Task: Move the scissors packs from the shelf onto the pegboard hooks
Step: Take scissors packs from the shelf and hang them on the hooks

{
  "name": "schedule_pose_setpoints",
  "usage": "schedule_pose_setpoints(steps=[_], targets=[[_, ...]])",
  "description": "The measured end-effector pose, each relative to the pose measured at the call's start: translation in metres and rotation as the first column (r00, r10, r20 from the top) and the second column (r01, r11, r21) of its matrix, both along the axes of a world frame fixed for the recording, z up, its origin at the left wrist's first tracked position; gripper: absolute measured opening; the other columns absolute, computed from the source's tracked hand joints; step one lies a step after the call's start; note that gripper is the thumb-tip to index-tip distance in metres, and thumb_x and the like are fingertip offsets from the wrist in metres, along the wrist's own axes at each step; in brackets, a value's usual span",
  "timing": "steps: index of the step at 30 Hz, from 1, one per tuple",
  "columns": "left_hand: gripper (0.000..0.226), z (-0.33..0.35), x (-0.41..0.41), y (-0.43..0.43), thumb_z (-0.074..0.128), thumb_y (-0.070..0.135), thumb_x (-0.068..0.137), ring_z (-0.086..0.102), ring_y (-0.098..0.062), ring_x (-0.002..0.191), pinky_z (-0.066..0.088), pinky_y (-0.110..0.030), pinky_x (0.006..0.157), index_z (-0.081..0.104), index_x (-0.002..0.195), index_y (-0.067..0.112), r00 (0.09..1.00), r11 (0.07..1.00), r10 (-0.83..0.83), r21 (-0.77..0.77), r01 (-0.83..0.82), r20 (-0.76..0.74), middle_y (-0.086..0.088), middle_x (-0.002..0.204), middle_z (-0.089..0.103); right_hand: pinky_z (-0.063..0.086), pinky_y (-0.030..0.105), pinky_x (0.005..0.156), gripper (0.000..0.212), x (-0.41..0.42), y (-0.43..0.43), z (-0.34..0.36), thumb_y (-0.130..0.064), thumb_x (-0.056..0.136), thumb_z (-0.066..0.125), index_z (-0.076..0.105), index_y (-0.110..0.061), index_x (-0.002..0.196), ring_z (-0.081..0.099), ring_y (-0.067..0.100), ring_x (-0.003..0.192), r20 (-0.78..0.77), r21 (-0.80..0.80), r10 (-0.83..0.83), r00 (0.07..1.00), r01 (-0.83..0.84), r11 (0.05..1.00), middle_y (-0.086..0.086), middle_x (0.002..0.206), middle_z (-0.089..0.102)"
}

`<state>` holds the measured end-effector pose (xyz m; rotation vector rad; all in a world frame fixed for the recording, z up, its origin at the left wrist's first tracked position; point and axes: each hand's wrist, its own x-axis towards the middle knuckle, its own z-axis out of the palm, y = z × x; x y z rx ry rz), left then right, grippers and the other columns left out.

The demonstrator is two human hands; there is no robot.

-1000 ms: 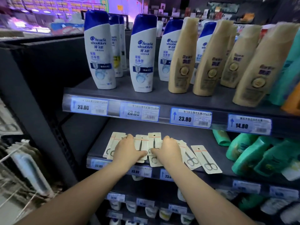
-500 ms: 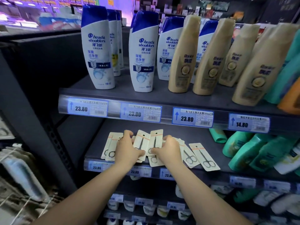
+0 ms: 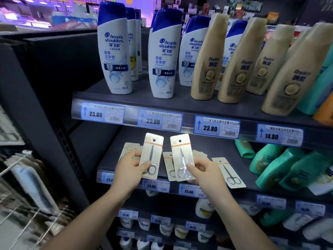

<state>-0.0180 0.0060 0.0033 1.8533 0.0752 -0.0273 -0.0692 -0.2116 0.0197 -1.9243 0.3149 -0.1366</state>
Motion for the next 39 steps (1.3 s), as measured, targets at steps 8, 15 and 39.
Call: schedule_pose_setpoints(steps=[8, 15, 39], targets=[[0.014, 0.007, -0.089, 0.066, 0.071, 0.008, 0.091, 0.079, -0.024, 0.086, 0.061, -0.055, 0.082, 0.066, 0.094, 0.02, 0.974, 0.957, 0.227, -0.189, -0.218, 0.023, -0.005, 0.092, 0.082, 0.06, 0.03, 0.082, 0.013, -0.032, 0.07, 0.015, -0.013, 0.095, 0.066, 0.076, -0.021, 0.097, 0.078, 0.011, 0.087, 0.083, 0.127, 0.313, 0.946, -0.321, 0.938, -0.005, 0.092, 0.083], [0.017, 0.048, -0.146, 0.121, 0.07, 0.003, 0.09, 0.078, -0.022, 0.081, 0.059, -0.03, 0.071, 0.066, 0.095, 0.019, 0.881, 0.876, 0.45, -0.262, -0.404, 0.144, -0.005, 0.087, 0.082, 0.057, 0.026, 0.073, 0.011, -0.028, 0.151, 0.034, -0.003, 0.09, 0.068, 0.073, -0.013, 0.091, 0.076, 0.025, 0.08, 0.168, 0.229, 0.545, 0.822, -0.57, 0.789, 0.004, 0.083, 0.083], [0.018, 0.097, -0.112, 0.387, 0.085, 0.006, 0.072, 0.074, -0.013, 0.067, 0.061, -0.033, 0.064, 0.078, 0.087, 0.013, 0.887, 0.911, 0.308, -0.377, -0.17, 0.345, -0.013, 0.077, 0.08, 0.056, 0.013, 0.059, 0.02, -0.058, 0.393, 0.1, -0.002, 0.074, 0.076, 0.078, -0.021, 0.076, 0.075, 0.025, 0.061, 0.227, 0.298, 0.341, 0.912, -0.399, 0.867, 0.014, 0.074, 0.081]])
